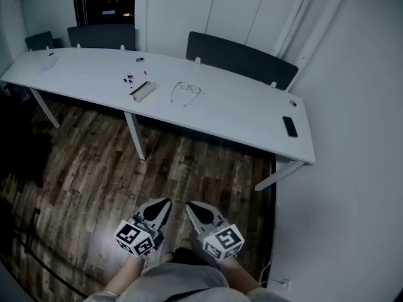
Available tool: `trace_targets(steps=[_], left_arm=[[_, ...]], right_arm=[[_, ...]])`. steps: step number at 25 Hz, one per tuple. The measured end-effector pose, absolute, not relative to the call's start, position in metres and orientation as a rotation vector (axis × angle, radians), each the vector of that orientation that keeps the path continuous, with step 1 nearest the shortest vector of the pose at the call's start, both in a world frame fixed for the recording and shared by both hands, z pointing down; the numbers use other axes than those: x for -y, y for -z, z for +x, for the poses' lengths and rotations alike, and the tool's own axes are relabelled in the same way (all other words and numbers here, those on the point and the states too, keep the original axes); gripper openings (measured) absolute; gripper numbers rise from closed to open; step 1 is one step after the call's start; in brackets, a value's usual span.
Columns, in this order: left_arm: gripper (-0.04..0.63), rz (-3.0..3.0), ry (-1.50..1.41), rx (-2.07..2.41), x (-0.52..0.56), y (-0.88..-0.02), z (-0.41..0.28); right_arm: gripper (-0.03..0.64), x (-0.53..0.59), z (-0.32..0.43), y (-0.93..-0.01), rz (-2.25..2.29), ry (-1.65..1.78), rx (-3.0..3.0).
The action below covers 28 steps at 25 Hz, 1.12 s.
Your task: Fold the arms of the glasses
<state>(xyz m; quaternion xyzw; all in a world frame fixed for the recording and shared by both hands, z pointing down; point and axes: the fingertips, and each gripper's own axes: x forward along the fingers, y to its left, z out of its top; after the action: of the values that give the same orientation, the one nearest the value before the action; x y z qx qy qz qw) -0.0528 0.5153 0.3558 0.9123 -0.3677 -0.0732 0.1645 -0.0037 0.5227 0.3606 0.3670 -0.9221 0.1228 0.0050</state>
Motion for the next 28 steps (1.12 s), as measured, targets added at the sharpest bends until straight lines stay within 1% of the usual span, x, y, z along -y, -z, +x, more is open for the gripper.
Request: trace_targets(steps=[7, 14, 23, 28], left_arm=[[0.014, 2.633, 0.227, 1.161, -0.475, -0.344, -0.048], [0.014, 2.639, 0.235, 1.297, -0.449, -0.336, -0.043], [0.014, 2.61, 0.267, 1.393, -0.43, -0.342, -0.054], [0.014, 2.594, 0.273, 1.407, -0.402, -0.346, -0.065]], right_arm=[[0.018, -0.482, 0.013, -0.347, 1.244, -0.195, 2.86], [0.018, -0.461, 0.028, -0.34, 1.235, -0.113, 2.886], [0.018, -0.445, 0.031, -0.344, 1.186, -0.114, 2.916], [0.018, -0.421, 0.023, -0.347, 1.185, -0.138, 2.914]])
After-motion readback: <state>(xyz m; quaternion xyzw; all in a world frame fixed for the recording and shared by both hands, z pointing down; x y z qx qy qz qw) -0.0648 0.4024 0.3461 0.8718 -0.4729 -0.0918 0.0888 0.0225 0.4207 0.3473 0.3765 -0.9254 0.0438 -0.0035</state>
